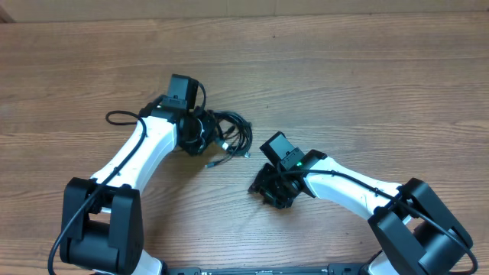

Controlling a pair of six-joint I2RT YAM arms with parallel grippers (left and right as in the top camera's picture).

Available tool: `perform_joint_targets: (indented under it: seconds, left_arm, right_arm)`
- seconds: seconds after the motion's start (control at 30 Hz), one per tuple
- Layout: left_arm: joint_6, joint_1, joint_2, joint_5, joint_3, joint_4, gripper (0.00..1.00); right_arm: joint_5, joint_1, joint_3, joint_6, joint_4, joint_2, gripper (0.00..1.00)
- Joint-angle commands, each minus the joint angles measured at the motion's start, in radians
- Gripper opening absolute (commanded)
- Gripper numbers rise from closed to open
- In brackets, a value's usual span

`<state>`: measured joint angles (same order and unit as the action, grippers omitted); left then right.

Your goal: Untangle cables

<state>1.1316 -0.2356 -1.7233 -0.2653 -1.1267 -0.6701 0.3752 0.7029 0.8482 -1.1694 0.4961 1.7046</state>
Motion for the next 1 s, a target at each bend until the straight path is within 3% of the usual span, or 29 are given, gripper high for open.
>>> perform_joint_targets:
  seconds: [0.0,0.07,0.13,0.2,0.33,0.53,0.7,0.83,0.97]
  left_arm:
    - [-0.232,-0.027,-0.008,-0.043,-0.015,-0.088,0.04]
    - [-0.375,-0.041,-0.008,-0.069,-0.015,-0.159,0.09]
    - [-0.472,-0.055,-0.008,-0.063,-0.015,-0.241,0.32]
    - [-0.522,-0.069,-0.008,-0.029,-0.014,-0.292,0.63]
    - [-0.525,-0.08,-0.008,0.07,-0.014,-0.325,0.9]
    - [-0.423,-0.079,-0.008,0.093,-0.014,-0.254,0.94]
    - [-0.383,-0.079,-0.008,0.093,-0.014,-0.171,0.84]
    - [-0.383,-0.079,-0.008,0.096,-0.014,-0.13,0.83]
    - [-0.383,-0.079,-0.008,0.2,-0.014,-0.103,0.75]
  right_arm:
    - [-0.038,0.009,-0.03,0.063,-0.021,0.026,0.48]
    - [-0.038,0.009,-0.03,0.064,-0.023,0.026,0.48]
    - [-0.04,0.009,-0.03,0.064,-0.024,0.026,0.48]
    - [-0.04,0.009,-0.03,0.064,-0.024,0.026,0.48]
    - [-0.037,0.009,-0.03,0.064,-0.039,0.026,0.52]
    - [-0.045,0.009,-0.03,0.079,-0.037,0.026,0.52]
    - [-0.045,0.008,-0.03,0.132,-0.029,0.026,0.52]
    - [-0.049,0.008,-0.03,0.131,-0.02,0.026,0.53]
    - [-0.048,0.008,-0.03,0.13,-0.041,0.026,0.54]
